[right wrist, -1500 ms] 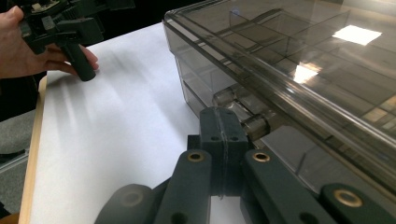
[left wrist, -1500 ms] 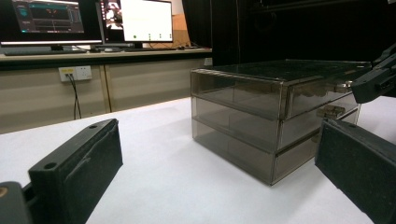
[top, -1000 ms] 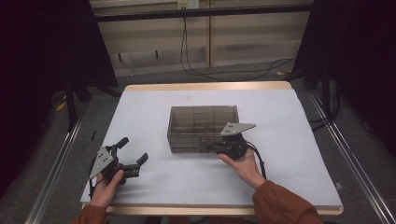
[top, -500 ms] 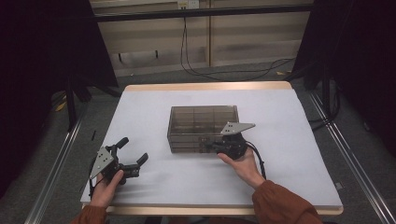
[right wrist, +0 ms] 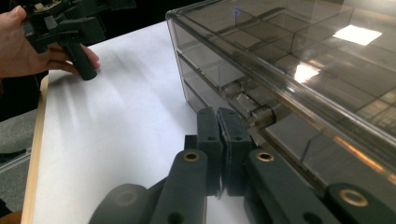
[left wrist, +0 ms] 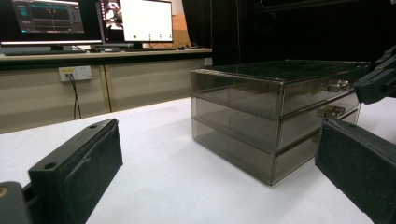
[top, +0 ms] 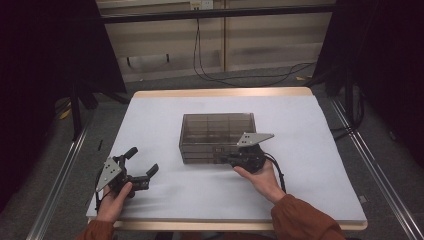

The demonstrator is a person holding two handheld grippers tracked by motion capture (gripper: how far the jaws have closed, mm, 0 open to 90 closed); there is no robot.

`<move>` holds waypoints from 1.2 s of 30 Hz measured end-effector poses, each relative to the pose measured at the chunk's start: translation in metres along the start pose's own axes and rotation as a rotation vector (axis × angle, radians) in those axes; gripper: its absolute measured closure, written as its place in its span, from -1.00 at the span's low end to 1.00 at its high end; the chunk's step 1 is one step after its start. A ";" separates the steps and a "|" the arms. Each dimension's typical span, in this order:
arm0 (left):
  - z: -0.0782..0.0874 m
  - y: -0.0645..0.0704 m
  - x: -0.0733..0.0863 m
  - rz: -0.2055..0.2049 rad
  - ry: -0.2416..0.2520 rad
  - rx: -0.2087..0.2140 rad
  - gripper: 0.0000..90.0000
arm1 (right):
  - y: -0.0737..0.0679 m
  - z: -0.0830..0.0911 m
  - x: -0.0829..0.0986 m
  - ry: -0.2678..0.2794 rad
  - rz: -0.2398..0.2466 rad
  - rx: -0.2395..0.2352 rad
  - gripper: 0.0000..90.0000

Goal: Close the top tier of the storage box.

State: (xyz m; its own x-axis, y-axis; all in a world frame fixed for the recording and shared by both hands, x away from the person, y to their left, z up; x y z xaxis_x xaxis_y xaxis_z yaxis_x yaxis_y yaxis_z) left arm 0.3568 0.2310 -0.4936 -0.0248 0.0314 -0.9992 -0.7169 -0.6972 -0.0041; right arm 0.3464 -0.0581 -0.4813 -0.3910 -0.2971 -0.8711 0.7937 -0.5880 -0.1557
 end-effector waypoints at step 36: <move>0.000 0.000 0.000 -0.006 0.001 -0.002 -0.98 | 0.024 0.083 0.041 0.013 -0.101 0.119 -0.27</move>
State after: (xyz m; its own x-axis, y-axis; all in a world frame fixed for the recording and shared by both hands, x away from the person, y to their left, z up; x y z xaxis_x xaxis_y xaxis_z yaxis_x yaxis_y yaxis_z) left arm 0.3568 0.2313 -0.4935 -0.0201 0.0347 -0.9992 -0.7154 -0.6986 -0.0099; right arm 0.3106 -0.1465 -0.4825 -0.4594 -0.2224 -0.8600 0.6894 -0.6997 -0.1873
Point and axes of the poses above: each handheld gripper's, and its own axes: z roughly backward along the jaws, x roughly out of its underside, y roughly to its right, the point moved 8 cm from there along -z, roughly forward along the jaws, and after that the axes turned 2 degrees about x, right-handed, at the moved point
